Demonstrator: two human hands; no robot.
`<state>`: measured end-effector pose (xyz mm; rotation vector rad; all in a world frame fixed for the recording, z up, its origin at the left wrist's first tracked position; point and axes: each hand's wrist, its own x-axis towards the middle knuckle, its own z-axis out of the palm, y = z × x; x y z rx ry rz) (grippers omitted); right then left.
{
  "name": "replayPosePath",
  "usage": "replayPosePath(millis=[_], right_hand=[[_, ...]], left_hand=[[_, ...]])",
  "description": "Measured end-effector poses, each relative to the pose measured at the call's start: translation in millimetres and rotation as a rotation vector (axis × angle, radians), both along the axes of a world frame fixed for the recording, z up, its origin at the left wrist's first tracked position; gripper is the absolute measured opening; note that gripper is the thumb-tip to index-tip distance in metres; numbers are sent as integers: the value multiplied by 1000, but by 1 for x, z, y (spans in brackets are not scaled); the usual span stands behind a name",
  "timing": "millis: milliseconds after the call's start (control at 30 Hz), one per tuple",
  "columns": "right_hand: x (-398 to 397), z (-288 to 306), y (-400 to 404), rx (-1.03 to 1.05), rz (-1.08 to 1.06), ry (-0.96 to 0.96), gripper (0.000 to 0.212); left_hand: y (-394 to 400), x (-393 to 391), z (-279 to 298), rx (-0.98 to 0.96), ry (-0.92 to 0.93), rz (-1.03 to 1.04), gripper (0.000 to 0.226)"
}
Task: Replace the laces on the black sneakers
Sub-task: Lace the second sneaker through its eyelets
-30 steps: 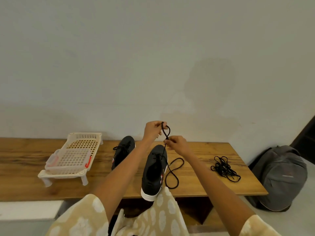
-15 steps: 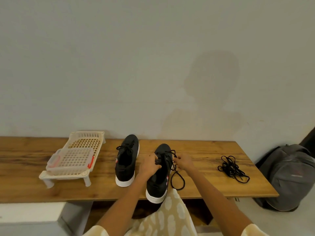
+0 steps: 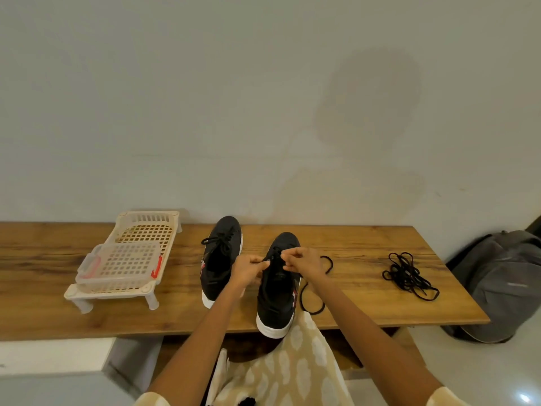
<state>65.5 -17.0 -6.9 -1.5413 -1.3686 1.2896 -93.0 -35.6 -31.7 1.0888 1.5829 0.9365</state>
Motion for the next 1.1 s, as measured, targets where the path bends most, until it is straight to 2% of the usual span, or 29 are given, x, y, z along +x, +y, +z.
replayPosePath(millis=[100,200,400,567,700,867,933,1033,1100], right_hand=[[-9,-1,0,57,140,-151,20],[-15,-2,-3,121,138,-256,20],[-27,-7,-7,189,19,-262,12],[-29,-11,-6,224,0,-323,16],[-32,-15,-8,253,-38,-311,19],[-30,-15,-4,233,29,-278,18],[-26,-14,0,203,70,-276,15],[-24,-10,3,209,149,-315,7],[-24,-3,6,292,209,-409,19]], left_hand=[[-1,-1,3,-24,-53,-15,14],[-1,-3,4,-54,-87,-39,20],[-1,-4,2,-49,-103,-55,24],[1,-5,-2,-21,-101,-75,25],[4,-3,-5,-5,-24,-92,26],[4,-4,-6,18,9,-75,23],[5,-2,-8,37,72,-41,20],[3,4,-9,103,305,3,15],[-1,6,-5,165,424,64,14]])
